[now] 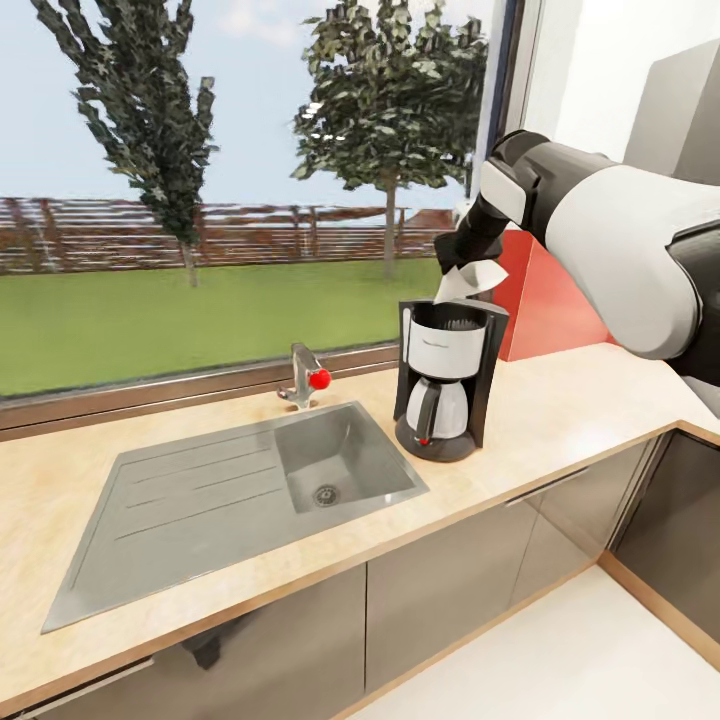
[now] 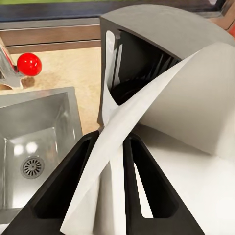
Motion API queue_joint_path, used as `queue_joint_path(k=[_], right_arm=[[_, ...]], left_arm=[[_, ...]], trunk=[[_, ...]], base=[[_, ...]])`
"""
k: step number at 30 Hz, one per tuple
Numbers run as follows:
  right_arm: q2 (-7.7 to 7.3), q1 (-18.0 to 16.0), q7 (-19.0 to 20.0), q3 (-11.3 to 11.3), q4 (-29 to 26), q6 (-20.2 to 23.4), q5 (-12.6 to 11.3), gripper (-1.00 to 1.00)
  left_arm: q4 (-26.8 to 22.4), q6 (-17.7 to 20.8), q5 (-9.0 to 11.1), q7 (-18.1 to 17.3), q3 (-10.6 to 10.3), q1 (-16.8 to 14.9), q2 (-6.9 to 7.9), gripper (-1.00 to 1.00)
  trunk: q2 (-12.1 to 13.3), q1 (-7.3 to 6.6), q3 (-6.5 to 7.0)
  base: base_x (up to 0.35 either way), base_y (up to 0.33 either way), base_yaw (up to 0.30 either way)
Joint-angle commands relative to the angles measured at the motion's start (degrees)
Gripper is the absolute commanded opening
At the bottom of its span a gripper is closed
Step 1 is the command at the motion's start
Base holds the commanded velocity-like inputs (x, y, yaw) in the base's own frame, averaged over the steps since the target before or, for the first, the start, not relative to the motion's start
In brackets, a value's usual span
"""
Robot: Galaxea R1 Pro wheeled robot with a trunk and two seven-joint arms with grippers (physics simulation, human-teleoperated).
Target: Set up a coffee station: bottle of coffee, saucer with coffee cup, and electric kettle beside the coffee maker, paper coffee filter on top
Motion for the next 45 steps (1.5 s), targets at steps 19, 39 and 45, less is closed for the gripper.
queue_joint_path(k=[19, 39, 45], right_arm=[[0.02, 2.26, 0.12, 0.47, 0.18, 0.04, -0.53, -1.00], [-0.07, 3.07, 0.03, 0.54, 0.16, 0.11, -0.53, -1.00], [-0.07, 3.32, 0.03, 0.58, 0.14, 0.11, -0.51, -1.00]], left_arm=[[-0.10, -0.03, 0.20, 0.01, 0.18, 0.02, -0.03, 1.00], [-0.10, -0.03, 0.17, 0.01, 0.22, 0.02, -0.03, 1.00], [-0.10, -0.04, 0.19, 0.01, 0.22, 0.02, -0.03, 1.00]], trunk=[[-0.05, 0.01, -0.07], [-0.05, 0.01, -0.07], [-0.05, 0.01, -0.07]], base=[[0.086, -0.008, 0.000], [0.068, -0.040, 0.000], [0.108, -0.005, 0.000]])
